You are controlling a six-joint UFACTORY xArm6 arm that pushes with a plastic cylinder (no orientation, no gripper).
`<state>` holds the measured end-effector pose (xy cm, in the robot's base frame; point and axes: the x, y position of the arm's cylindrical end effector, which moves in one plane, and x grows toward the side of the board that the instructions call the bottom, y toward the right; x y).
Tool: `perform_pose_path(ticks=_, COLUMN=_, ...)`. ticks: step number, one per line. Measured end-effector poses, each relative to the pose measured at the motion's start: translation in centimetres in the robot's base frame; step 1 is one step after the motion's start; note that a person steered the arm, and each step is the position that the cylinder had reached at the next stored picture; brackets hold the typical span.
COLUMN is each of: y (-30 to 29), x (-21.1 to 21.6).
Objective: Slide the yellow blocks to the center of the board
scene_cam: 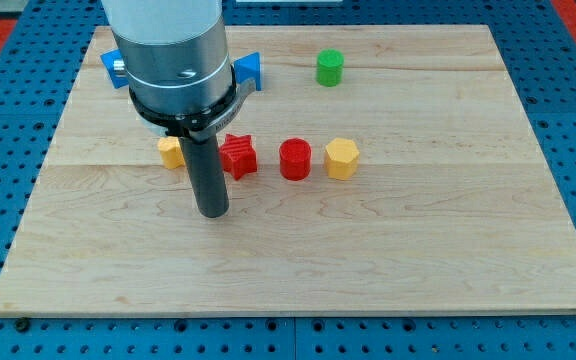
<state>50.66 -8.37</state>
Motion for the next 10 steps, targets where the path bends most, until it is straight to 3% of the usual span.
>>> perform_pose_path(ticks=2, y=3.5, x=0.2)
perform_pose_path(ticks=3, y=1.6, x=0.2)
perform_pose_path(ticks=4, y=-8.4, x=-0.7)
perform_pose_path(ticks=5, y=-8.8, x=-6.4)
perform_pose_path(ticks=6, y=-1.8, x=-11.3)
perform_pose_path(ticks=7, y=1.4, x=-12.6)
perform_pose_path(ticks=10, y=1.4, x=-14.3)
